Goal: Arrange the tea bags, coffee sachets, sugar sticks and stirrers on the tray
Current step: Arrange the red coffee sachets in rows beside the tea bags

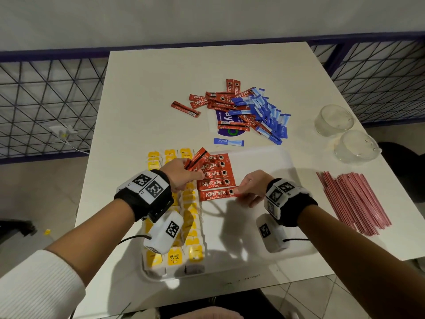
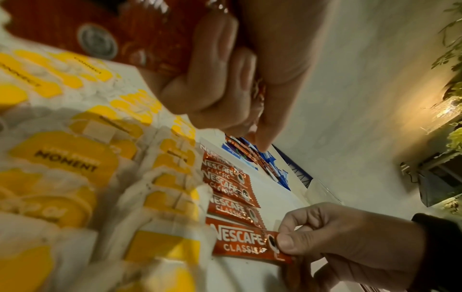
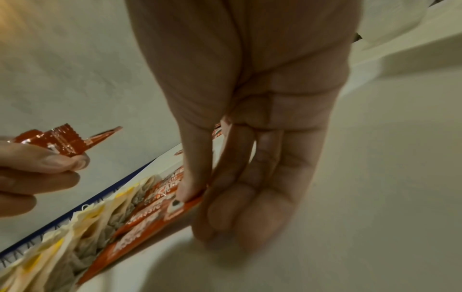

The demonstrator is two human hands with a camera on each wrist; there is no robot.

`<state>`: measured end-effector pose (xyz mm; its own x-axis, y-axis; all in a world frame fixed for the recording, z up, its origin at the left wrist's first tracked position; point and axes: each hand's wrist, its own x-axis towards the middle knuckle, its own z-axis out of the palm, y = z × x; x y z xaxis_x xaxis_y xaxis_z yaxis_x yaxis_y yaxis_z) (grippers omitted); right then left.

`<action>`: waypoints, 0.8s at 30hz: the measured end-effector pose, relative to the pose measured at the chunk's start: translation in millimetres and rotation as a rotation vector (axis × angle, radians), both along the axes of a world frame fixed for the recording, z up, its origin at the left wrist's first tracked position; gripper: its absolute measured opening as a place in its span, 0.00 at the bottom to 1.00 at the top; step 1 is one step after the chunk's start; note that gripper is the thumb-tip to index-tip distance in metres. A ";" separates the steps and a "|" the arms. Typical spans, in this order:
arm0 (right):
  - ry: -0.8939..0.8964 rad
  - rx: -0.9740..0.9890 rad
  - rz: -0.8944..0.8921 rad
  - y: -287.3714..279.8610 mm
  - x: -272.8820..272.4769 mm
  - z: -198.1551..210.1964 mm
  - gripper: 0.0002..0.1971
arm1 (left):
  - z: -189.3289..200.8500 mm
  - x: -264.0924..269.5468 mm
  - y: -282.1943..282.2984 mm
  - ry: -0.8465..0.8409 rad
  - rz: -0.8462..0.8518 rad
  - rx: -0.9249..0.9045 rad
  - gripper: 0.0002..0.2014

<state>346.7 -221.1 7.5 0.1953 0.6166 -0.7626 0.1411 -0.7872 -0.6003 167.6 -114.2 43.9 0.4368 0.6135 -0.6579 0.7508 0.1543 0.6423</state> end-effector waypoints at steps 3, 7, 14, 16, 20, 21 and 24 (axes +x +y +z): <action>-0.028 0.001 -0.006 0.9 -1.3 -1.3 0.10 | -1.0 0.6 -0.8 -0.004 0.015 -0.007 0.07; -0.089 -0.033 0.030 5.1 -3.0 -3.1 0.11 | -1.5 0.4 0.1 -0.006 0.031 -0.017 0.07; -0.122 -0.071 0.118 11.0 -2.2 -2.2 0.11 | -0.9 1.5 2.2 0.017 0.016 0.002 0.07; -0.116 -0.080 0.140 11.9 -0.9 -2.2 0.11 | -0.3 1.6 2.3 0.018 0.013 0.002 0.07; -0.098 -0.083 0.159 10.5 0.2 -1.8 0.11 | 0.3 1.3 3.0 0.023 0.001 -0.006 0.08; -0.097 -0.082 0.166 10.4 0.9 -2.3 0.12 | 0.6 1.0 2.8 0.017 -0.001 -0.014 0.08; -0.122 -0.080 0.211 13.0 3.5 -1.3 0.14 | 2.9 1.4 1.7 -0.034 0.001 -0.059 0.07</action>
